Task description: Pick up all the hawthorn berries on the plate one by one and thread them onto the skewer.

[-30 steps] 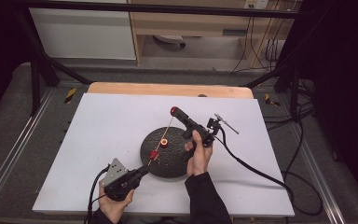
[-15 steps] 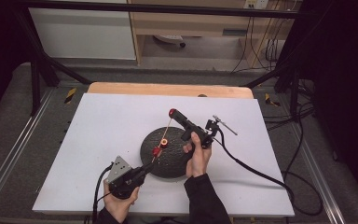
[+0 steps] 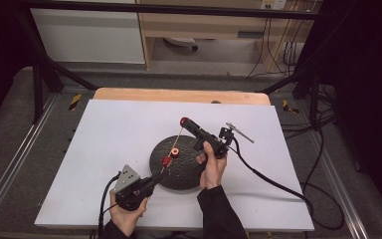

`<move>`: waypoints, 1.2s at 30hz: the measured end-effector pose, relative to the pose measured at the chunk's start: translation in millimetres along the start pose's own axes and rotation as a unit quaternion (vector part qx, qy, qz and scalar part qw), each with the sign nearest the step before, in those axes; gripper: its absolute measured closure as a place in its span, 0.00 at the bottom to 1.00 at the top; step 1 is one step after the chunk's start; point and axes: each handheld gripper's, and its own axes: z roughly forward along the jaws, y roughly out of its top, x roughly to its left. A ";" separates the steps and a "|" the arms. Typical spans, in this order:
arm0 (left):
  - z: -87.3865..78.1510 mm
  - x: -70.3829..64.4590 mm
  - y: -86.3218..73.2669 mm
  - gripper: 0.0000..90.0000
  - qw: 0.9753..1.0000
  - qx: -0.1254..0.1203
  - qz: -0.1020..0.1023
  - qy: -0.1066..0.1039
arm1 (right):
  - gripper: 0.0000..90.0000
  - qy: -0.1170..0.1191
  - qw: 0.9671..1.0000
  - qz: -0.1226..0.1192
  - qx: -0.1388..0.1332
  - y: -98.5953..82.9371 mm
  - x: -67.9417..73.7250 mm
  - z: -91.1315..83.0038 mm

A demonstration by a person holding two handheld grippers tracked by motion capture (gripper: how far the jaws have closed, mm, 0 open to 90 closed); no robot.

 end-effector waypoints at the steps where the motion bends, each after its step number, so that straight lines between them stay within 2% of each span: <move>1: -1.2 0.9 0.1 0.99 1.000 -0.002 0.002 0.001 | 0.70 -0.002 1.000 -0.001 0.003 0.5 0.0 0.1; 4: -2.4 2.0 -0.7 0.99 1.000 -0.001 0.009 0.003 | 0.70 0.000 1.000 0.008 0.008 0.4 -0.4 0.7; 8: 1.0 -3.5 -3.8 0.99 1.000 0.001 0.016 0.003 | 0.71 0.007 1.000 0.027 0.003 -1.4 -2.1 2.4; 15: 1.8 -3.7 -3.2 0.99 1.000 -0.001 0.013 0.006 | 0.71 0.016 0.999 0.038 0.005 -1.6 -2.7 2.0; 21: 1.6 -3.1 -3.5 0.99 1.000 0.002 0.021 0.008 | 0.71 0.018 0.999 0.033 0.015 0.5 -1.7 0.7; 23: -0.3 -2.1 -3.5 0.99 1.000 0.002 0.025 0.009 | 0.71 0.018 0.999 0.039 0.018 1.3 -1.8 1.1; 26: -1.9 -1.4 -7.4 0.99 0.999 0.003 0.030 0.011 | 0.71 0.020 0.999 0.043 0.010 3.7 -1.8 1.2; 29: -1.2 -1.4 -7.2 0.99 1.000 -0.004 0.025 0.010 | 0.71 0.019 0.999 0.047 0.019 3.7 -1.7 1.7; 32: 0.0 -4.2 -8.4 0.99 1.000 -0.004 0.027 0.012 | 0.71 0.021 0.999 0.046 0.015 1.4 -2.1 1.1; 36: -0.1 -8.3 -10.1 0.99 0.999 -0.017 0.024 0.016 | 0.71 0.019 0.999 0.048 0.012 1.1 -1.6 0.7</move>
